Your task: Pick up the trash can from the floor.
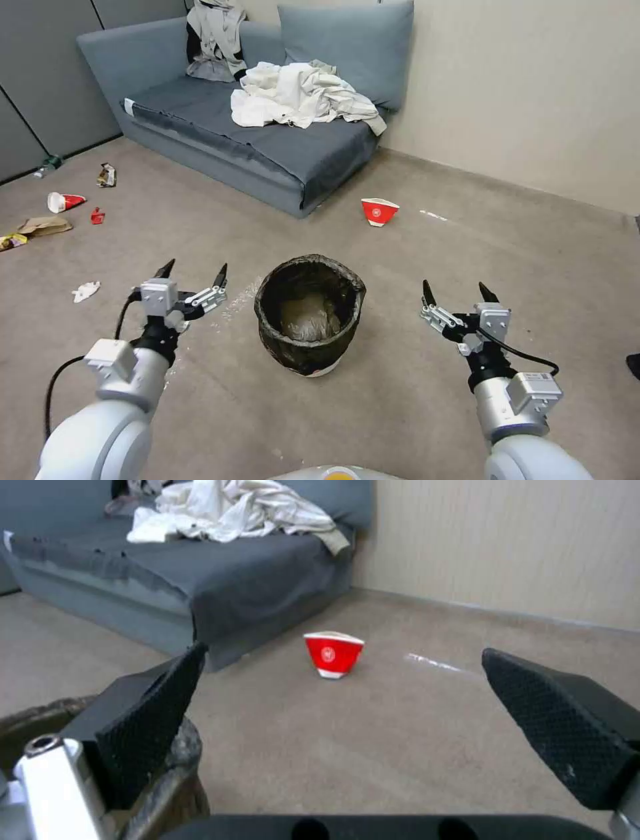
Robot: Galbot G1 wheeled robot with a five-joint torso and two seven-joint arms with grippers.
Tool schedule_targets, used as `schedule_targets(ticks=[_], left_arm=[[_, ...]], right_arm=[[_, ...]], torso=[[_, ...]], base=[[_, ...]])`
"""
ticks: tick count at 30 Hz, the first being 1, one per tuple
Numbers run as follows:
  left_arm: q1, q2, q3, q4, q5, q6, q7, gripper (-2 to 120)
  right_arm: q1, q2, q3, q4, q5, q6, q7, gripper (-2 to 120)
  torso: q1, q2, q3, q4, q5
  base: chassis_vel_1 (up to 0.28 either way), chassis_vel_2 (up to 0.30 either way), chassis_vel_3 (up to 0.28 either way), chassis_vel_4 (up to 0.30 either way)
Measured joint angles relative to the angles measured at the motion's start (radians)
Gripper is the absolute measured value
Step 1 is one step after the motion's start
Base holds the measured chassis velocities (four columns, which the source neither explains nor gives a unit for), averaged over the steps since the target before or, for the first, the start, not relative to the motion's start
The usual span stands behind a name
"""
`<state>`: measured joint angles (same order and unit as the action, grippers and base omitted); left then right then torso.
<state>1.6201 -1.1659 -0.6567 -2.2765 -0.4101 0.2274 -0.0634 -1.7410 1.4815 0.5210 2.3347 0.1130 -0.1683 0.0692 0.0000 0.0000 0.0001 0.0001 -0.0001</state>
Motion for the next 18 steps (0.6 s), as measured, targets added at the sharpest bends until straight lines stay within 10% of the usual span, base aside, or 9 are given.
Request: schedule_targets(ticks=[18], left_arm=[[-0.388, 0.043, 0.349, 0.262, -0.037, 0.190, -0.173, 100]], right_arm=[[0.035, -0.020, 0.037, -0.082, 0.033, 0.017, 0.023, 100]], torso=[[0.000, 0.000, 0.000, -0.0003, 0.0001]], base=[[0.000, 0.000, 0.000, 0.000]])
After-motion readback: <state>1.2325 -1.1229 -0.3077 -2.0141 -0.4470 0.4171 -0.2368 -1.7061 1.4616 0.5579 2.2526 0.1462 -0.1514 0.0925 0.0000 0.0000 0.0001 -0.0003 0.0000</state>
